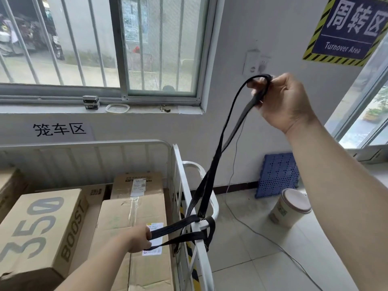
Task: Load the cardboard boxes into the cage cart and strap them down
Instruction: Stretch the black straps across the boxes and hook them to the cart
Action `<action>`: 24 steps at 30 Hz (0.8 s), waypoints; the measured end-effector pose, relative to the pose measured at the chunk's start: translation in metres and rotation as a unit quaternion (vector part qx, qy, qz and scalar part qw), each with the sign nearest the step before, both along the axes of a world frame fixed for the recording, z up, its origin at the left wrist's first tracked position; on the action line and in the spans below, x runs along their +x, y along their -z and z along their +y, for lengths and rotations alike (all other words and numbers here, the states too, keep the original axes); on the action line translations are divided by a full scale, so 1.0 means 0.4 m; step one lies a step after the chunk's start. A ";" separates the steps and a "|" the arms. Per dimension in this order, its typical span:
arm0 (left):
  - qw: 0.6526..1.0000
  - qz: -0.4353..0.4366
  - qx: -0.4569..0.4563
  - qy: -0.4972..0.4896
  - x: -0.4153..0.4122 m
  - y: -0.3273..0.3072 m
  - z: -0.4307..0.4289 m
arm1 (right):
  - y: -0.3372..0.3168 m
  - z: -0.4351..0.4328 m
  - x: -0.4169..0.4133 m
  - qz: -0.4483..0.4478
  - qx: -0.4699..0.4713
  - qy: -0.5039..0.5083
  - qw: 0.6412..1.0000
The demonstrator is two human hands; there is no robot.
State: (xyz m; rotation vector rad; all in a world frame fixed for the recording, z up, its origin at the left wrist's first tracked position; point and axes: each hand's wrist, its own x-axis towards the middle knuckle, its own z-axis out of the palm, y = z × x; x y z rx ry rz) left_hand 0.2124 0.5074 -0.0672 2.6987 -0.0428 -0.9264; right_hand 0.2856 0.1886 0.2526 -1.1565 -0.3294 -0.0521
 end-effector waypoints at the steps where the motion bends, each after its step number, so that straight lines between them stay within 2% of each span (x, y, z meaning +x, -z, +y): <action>1: 1.000 -0.004 -0.005 -0.004 0.000 0.004 0.001 | -0.001 0.001 0.002 0.002 -0.014 -0.006 1.000; 5: 0.999 -0.026 -0.028 -0.022 0.014 0.027 -0.005 | 0.019 0.009 0.014 0.022 -0.071 -0.028 0.997; 10: 1.000 0.008 -0.004 0.007 0.011 0.037 -0.018 | 0.013 0.005 0.016 0.018 -0.005 -0.045 0.999; 13: 1.000 0.017 -0.009 0.003 0.013 0.041 -0.029 | -0.005 -0.004 0.018 0.006 -0.004 -0.049 0.999; 18: 0.995 -0.025 -0.100 0.013 0.040 -0.016 -0.100 | 0.000 0.007 0.016 0.007 0.007 -0.081 0.997; 21: 0.977 -0.070 -0.202 0.007 0.071 -0.055 -0.173 | -0.004 0.022 0.011 -0.001 0.013 -0.101 0.995; 24: 0.964 -0.100 -0.246 0.026 0.101 -0.095 -0.239 | -0.028 0.036 0.003 -0.015 0.017 -0.105 0.994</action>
